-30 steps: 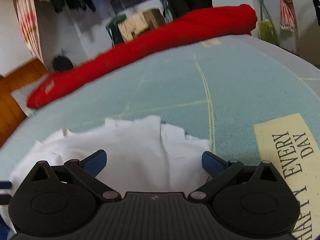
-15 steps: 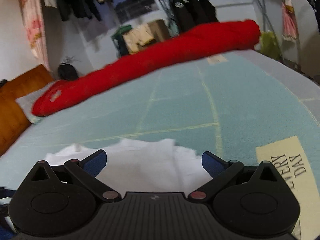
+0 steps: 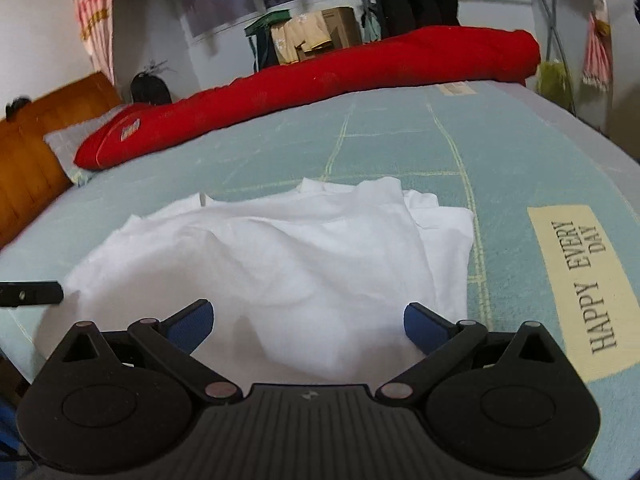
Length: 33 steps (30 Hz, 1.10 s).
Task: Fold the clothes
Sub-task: 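Roll the left gripper and move it to the shirt's end edge, then close the left gripper on the end edge of the white shirt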
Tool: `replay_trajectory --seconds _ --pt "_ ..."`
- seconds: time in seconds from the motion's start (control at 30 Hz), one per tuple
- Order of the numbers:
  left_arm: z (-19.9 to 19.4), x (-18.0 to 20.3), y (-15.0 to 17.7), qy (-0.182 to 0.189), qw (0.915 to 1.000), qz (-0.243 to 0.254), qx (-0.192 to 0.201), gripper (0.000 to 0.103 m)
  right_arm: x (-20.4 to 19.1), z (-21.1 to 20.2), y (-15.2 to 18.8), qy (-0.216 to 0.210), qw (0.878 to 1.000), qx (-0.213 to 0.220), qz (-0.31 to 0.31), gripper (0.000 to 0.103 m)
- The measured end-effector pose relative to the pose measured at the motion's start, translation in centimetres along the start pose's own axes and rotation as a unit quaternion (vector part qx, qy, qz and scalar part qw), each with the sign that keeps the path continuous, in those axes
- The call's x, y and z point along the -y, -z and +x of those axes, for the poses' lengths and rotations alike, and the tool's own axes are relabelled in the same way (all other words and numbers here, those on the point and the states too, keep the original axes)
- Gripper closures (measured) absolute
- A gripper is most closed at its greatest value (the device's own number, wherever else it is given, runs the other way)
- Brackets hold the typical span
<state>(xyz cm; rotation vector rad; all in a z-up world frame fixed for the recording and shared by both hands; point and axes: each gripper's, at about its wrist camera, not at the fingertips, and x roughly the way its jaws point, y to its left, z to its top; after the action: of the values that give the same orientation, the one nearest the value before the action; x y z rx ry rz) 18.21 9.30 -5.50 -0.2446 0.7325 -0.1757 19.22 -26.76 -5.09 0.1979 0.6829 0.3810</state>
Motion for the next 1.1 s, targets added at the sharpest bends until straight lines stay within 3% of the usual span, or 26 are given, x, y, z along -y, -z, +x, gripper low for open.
replay_trajectory --seconds 0.27,0.4,0.53,0.83,0.93,1.0,1.1 --pt "0.5 -3.2 0.0 -0.001 0.9997 -0.023 0.013 0.008 -1.5 -0.2 0.1 0.011 1.000 0.003 0.001 0.000" --pt "-1.6 -3.8 -0.6 0.012 0.9985 -0.019 0.050 0.007 -1.8 -0.4 0.0 0.004 1.000 0.013 0.002 0.000" --pt "-0.5 -4.5 -1.5 0.020 0.9977 -0.027 0.060 0.007 -2.6 0.4 0.0 -0.005 1.000 0.012 0.002 0.000" --pt "0.5 -5.3 -1.5 0.046 0.9980 -0.032 0.030 0.007 -3.5 0.9 0.3 -0.006 1.000 0.001 -0.012 0.000" --pt "0.2 -6.9 -2.7 0.064 0.9957 -0.060 0.028 0.007 -3.3 1.2 0.2 -0.008 1.000 0.001 -0.002 0.000" --pt "0.7 -8.5 -3.3 0.081 0.9919 -0.097 0.007 0.007 -3.3 1.4 0.2 -0.010 1.000 -0.001 0.003 0.000" --pt "2.4 -11.4 -3.5 0.118 0.9760 -0.175 -0.053 0.008 -3.4 1.5 0.3 -0.008 1.000 -0.004 -0.005 0.000"
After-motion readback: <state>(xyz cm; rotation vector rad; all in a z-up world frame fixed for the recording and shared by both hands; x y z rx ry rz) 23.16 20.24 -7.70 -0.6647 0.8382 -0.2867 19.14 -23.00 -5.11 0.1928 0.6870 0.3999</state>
